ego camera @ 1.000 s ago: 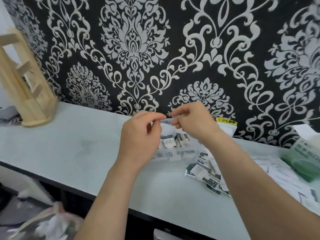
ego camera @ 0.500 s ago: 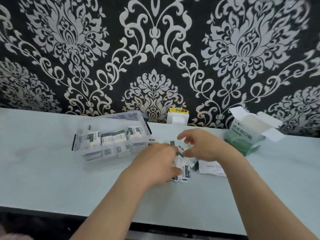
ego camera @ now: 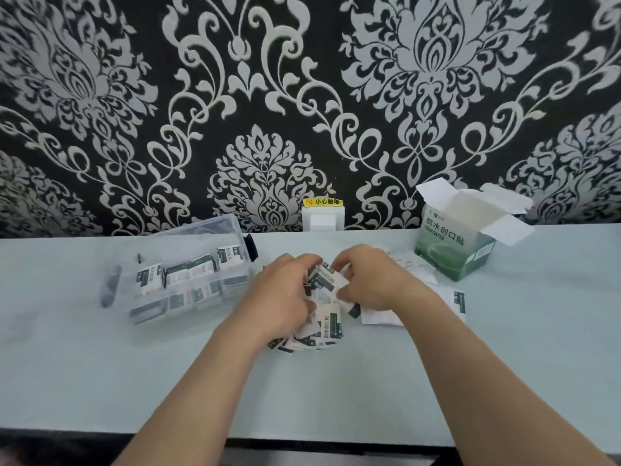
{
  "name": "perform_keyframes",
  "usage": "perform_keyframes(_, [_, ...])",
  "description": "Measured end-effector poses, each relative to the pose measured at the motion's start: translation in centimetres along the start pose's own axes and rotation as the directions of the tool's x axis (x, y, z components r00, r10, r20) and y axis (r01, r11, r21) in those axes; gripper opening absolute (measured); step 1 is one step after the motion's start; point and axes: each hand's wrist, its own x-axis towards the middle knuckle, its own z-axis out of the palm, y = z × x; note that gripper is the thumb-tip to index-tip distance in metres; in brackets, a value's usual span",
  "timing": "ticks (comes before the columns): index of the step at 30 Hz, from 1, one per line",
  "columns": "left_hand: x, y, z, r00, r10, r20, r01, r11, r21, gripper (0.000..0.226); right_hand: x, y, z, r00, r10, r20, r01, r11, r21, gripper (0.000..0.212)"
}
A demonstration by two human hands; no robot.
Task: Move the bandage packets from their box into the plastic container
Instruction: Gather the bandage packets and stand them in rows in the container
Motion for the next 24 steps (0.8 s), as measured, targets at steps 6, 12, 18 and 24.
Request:
perform_keyframes(6, [0.0,0.4,-0.3,0.948,-0.038,-0.317,-0.074,0.941,-0.332,0.043,0.1,0.7,-0.7,0.992,0.068,-0.102,-0.037,0.959,0.281,0.018])
perform_keyframes(12, [-0.2,1.2,-1.6,0.859,-0.108,-0.500,-0.284,0.712,-0.642,0.027,-0.4,0.9,-1.4,0.976,0.180,-0.121,-0.076,0.807,0.585,0.011])
perform_keyframes(18, [-0.5,2.0,-1.0,0.492,0.270,-0.828,-0.623,0.773,-0.118,0.030,-1.5,-0.1,-2.0,0.975,0.149,0.167,-0.216,0.440,0.872,0.006])
perform_keyframes(24, [-1.0,3.1,1.0,0.791,0.336,-0.512,-0.534,0.787,-0.309,0.053,-1.8,0.0,-2.4,0.980,0.055,0.193,-0.201,0.213,0.956,0.018])
